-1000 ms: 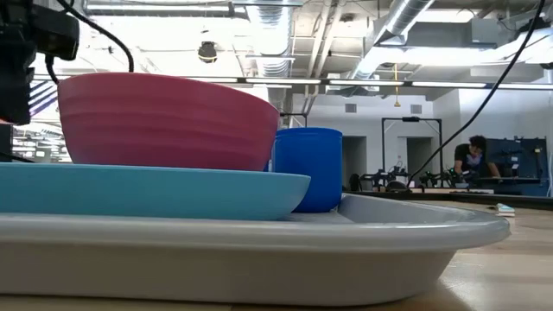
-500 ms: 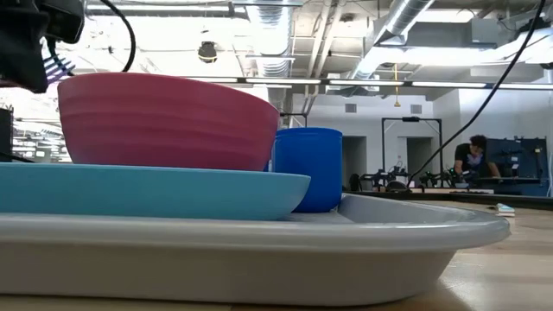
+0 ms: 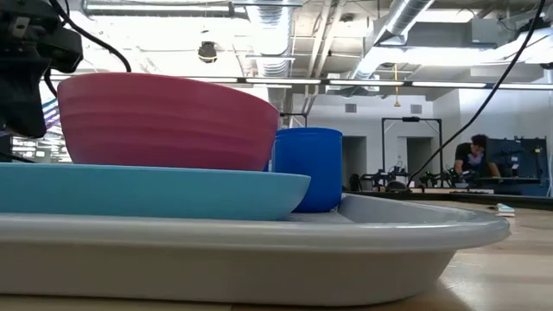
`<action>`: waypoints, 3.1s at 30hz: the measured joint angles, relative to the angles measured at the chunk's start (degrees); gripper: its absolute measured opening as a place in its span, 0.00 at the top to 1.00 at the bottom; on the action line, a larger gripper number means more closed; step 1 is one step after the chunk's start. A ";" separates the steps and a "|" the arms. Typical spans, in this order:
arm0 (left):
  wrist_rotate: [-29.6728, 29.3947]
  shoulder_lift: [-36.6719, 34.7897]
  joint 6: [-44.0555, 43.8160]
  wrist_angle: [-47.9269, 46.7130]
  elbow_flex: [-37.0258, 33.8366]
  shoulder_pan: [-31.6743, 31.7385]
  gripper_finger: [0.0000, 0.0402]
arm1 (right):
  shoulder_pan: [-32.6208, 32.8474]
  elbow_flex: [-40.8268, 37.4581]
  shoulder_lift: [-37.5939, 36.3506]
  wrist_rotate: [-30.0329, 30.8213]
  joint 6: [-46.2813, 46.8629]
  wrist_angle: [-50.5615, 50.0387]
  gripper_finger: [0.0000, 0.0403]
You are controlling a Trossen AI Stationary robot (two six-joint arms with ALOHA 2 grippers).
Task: Set up tray
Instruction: Put the blue fork beside the green spoon on the blue napkin on the gray serving tray
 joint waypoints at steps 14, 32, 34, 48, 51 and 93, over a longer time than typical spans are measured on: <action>-3.32 0.00 0.63 -3.21 -0.04 0.00 0.98 | 0.00 0.00 0.00 -1.26 0.01 0.09 0.81; 3.33 14.10 -2.50 -5.74 -0.04 -0.02 0.98 | 0.00 0.00 0.00 -1.27 0.02 0.09 0.81; 3.30 14.86 -2.50 -5.77 -0.04 0.26 0.98 | 0.00 0.00 0.00 -1.27 0.02 0.09 0.81; 7.72 17.79 -3.53 -3.21 -0.04 0.42 0.88 | 0.00 -0.01 0.02 -1.29 0.02 0.11 0.81; 9.82 17.68 -3.49 -3.39 -0.04 0.42 0.88 | 0.00 -0.01 0.02 -1.29 0.02 0.09 0.81; 13.34 14.25 -15.74 -0.31 3.28 0.25 1.00 | 0.00 -0.02 0.02 -1.38 0.01 0.11 0.81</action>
